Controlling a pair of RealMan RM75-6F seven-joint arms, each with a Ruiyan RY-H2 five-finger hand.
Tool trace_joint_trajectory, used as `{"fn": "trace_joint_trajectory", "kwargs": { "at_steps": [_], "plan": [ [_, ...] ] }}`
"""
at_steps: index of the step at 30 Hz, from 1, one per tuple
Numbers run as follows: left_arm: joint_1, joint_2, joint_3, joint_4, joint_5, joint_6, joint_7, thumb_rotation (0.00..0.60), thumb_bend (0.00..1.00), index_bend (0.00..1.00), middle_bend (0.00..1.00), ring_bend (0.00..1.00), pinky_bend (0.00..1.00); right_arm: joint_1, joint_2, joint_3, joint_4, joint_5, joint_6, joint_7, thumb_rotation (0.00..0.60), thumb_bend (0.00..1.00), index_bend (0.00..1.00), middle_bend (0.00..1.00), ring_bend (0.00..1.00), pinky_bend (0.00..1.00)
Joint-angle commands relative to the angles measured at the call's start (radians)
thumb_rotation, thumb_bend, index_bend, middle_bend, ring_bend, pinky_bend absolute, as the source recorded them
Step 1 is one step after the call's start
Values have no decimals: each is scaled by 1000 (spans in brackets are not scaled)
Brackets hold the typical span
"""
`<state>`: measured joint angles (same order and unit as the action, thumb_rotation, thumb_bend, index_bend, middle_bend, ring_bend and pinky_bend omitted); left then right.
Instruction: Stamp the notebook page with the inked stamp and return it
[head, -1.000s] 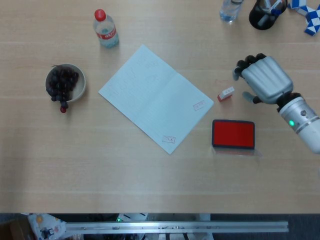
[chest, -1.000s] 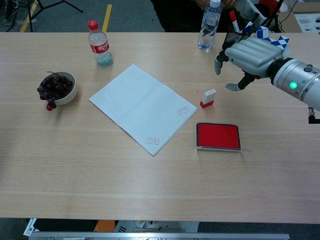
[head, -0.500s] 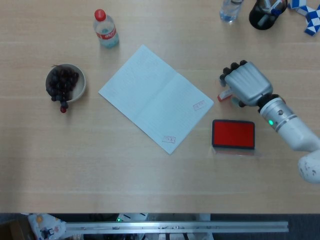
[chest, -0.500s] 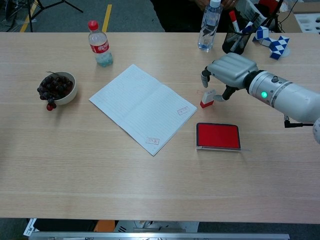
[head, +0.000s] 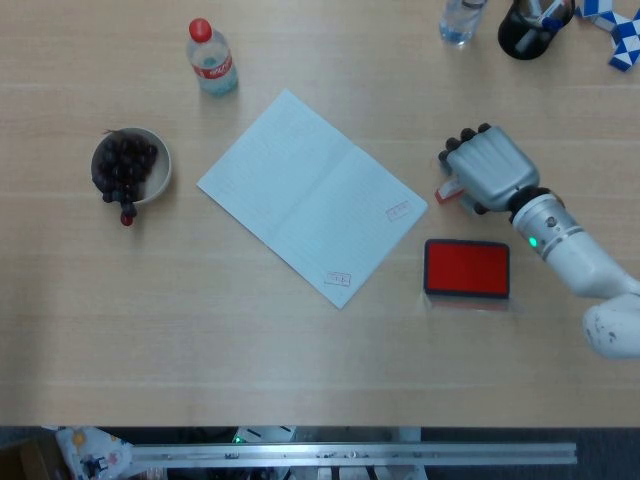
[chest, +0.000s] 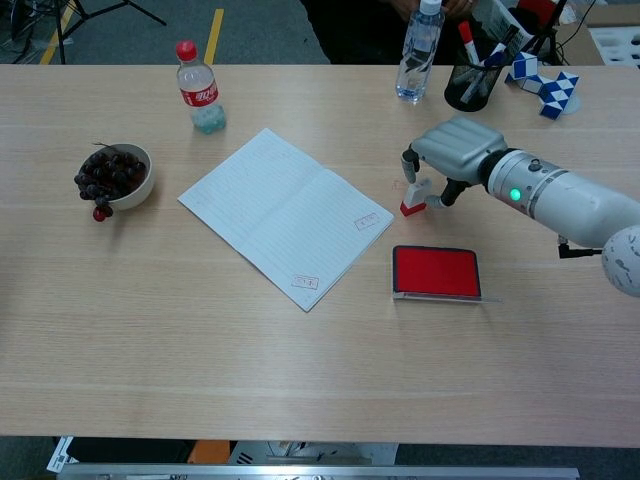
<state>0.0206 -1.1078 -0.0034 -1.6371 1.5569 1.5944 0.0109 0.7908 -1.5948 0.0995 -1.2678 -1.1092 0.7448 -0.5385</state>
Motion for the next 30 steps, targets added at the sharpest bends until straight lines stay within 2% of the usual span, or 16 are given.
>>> {"fn": "trace_joint_trajectory", "kwargs": {
  "at_steps": [1, 22, 30],
  "plan": [
    [1, 0, 0, 1, -1, 0, -1, 600, 193, 268, 233, 169, 104, 7, -12, -2, 14, 7, -4, 2, 600, 268, 448, 368, 291, 348],
    [1, 0, -2, 3, -9, -7, 0, 600, 192, 268, 233, 169, 105, 30, -46, -10, 51, 34, 2, 10, 600, 303, 498, 397, 308, 348],
    [0, -2, -3, 5, -11, -9, 0, 600, 192, 268, 232, 169, 105, 31, -52, -13, 59, 39, 8, 12, 600, 332, 593, 443, 340, 348]
  ]
}}
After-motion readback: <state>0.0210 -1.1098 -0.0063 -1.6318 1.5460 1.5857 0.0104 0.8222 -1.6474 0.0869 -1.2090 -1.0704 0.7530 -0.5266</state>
